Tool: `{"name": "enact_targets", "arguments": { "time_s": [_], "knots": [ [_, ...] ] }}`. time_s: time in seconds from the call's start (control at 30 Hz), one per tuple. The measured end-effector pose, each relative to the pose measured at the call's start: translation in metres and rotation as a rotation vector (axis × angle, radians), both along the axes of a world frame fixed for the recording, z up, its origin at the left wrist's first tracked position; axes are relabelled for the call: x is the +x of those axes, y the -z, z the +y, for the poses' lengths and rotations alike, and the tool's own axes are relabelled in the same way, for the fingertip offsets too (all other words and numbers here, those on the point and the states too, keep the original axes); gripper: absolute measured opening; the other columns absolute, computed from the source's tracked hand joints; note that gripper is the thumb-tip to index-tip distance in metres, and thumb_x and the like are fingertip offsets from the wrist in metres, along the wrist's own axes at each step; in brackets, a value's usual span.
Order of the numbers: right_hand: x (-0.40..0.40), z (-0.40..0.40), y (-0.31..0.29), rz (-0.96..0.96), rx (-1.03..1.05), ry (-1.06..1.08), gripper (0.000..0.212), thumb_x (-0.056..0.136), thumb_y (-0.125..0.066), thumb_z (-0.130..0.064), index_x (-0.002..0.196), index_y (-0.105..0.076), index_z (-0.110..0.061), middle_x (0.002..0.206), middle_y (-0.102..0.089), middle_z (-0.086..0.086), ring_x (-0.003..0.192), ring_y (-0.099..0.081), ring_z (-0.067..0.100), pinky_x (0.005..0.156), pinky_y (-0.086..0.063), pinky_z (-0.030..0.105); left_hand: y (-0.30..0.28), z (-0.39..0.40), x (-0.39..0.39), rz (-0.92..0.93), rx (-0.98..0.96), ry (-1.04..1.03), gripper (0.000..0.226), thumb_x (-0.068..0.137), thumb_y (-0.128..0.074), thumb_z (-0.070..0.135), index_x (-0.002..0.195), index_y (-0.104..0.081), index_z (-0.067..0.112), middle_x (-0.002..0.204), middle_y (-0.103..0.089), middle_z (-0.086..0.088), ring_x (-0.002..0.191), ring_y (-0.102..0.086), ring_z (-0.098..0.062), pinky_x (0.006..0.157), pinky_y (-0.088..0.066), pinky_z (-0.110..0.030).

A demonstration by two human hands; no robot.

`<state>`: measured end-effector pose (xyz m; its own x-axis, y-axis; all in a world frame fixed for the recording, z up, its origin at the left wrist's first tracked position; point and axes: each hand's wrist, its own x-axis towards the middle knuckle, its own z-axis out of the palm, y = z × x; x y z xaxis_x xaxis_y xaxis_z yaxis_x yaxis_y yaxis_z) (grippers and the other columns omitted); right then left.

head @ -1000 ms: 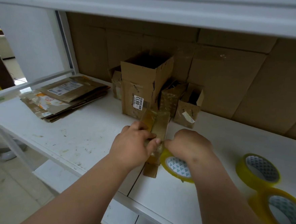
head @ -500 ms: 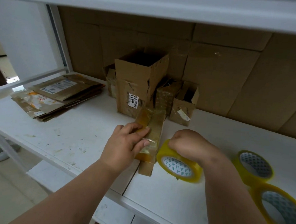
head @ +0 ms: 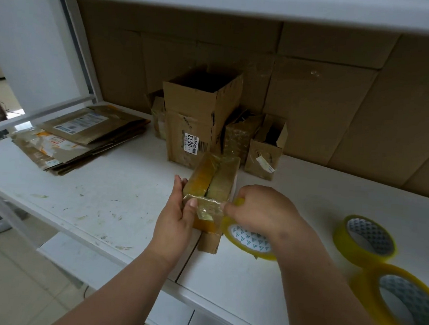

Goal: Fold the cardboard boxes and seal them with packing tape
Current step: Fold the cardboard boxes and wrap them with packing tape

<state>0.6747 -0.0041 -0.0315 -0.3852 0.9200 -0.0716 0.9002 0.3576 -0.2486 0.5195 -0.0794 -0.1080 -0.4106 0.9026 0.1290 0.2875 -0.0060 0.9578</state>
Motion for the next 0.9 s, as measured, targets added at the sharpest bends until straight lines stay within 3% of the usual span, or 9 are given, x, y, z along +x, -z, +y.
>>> {"name": "enact_targets", "arguments": {
  "time_s": [0.1,0.17,0.23,0.3,0.5,0.6,0.73,0.83,0.9],
  "knots": [
    [0.000,0.003,0.002,0.002,0.005,-0.019,0.044,0.087,-0.049,-0.069,0.098,-0.062,-0.028,0.081,-0.056,-0.008,0.072,-0.052,0.008,0.058,-0.042,0.026,-0.002,0.001,0.005,-0.072,-0.013,0.004,0.061,0.106,-0.037,0.026,0.157,-0.003,0.029,0.147,-0.026,0.027,0.125,-0.034,0.012,0.078,-0.028,0.010],
    [0.000,0.004,0.003,0.001,0.006,-0.021,0.044,0.087,-0.049,-0.069,0.098,-0.061,-0.028,0.082,-0.056,-0.008,0.072,-0.052,0.008,0.057,-0.040,0.026,-0.005,0.001,0.007,-0.091,-0.016,0.011,0.060,0.107,-0.033,0.028,0.157,0.001,0.032,0.150,-0.021,0.027,0.134,-0.023,0.007,0.089,-0.023,0.007],
    [0.000,0.004,0.004,0.007,0.006,-0.021,0.044,0.088,-0.048,-0.069,0.096,-0.060,-0.027,0.082,-0.056,-0.008,0.072,-0.051,0.008,0.056,-0.039,0.026,-0.008,0.001,0.004,-0.088,-0.028,0.013,0.056,0.107,-0.029,0.035,0.157,-0.003,0.036,0.148,-0.023,0.028,0.134,-0.023,0.007,0.103,-0.021,-0.008],
    [0.002,0.004,0.004,0.021,-0.004,-0.019,0.045,0.087,-0.049,-0.070,0.095,-0.061,-0.027,0.082,-0.057,-0.007,0.072,-0.052,0.008,0.057,-0.041,0.026,-0.009,0.000,-0.004,-0.095,-0.037,0.015,0.051,0.106,-0.029,0.040,0.155,-0.015,0.038,0.143,-0.032,0.025,0.132,-0.031,0.002,0.107,-0.025,-0.019],
    [0.000,0.002,0.000,0.032,-0.039,-0.021,0.047,0.088,-0.050,-0.069,0.099,-0.062,-0.025,0.083,-0.058,-0.006,0.075,-0.054,0.010,0.061,-0.045,0.027,-0.007,-0.001,-0.022,-0.156,-0.035,0.034,0.044,0.103,-0.044,0.040,0.146,-0.042,0.038,0.134,-0.056,0.019,0.125,-0.052,-0.007,0.095,-0.040,-0.015],
    [-0.003,-0.004,-0.001,0.088,-0.019,-0.026,0.042,0.092,-0.048,-0.064,0.091,-0.061,-0.024,0.079,-0.057,-0.006,0.073,-0.054,0.012,0.057,-0.040,0.027,-0.008,0.003,-0.025,-0.320,0.006,-0.049,0.036,0.100,-0.055,0.032,0.135,-0.061,0.025,0.124,-0.069,0.006,0.121,-0.061,-0.015,0.106,-0.046,-0.034],
    [-0.009,-0.012,-0.003,0.240,-0.053,-0.040,0.028,0.096,-0.047,-0.046,0.098,-0.063,-0.023,0.077,-0.055,-0.006,0.075,-0.055,0.014,0.055,-0.036,0.026,-0.017,0.010,-0.035,-0.586,0.109,-0.081,0.029,0.098,-0.058,0.017,0.124,-0.067,0.008,0.115,-0.073,-0.008,0.113,-0.067,-0.023,0.098,-0.053,-0.035],
    [-0.008,-0.017,-0.002,0.398,-0.230,-0.023,0.019,0.086,-0.053,-0.030,0.083,-0.059,-0.012,0.071,-0.052,-0.002,0.064,-0.052,0.014,0.054,-0.036,0.027,-0.021,0.015,-0.037,-0.502,0.054,-0.124,0.024,0.102,-0.053,0.016,0.117,-0.071,0.016,0.109,-0.075,-0.002,0.107,-0.069,-0.019,0.102,-0.050,-0.040],
    [-0.006,-0.019,-0.001,0.470,-0.322,0.005,0.022,0.083,-0.053,-0.025,0.090,-0.059,-0.005,0.072,-0.049,-0.001,0.063,-0.049,0.014,0.056,-0.037,0.028,-0.025,0.018,-0.031,-0.301,0.011,-0.169,0.028,0.103,-0.049,0.017,0.099,-0.072,0.032,0.104,-0.073,0.006,0.109,-0.066,-0.020,0.102,-0.048,-0.040]
  ]
}}
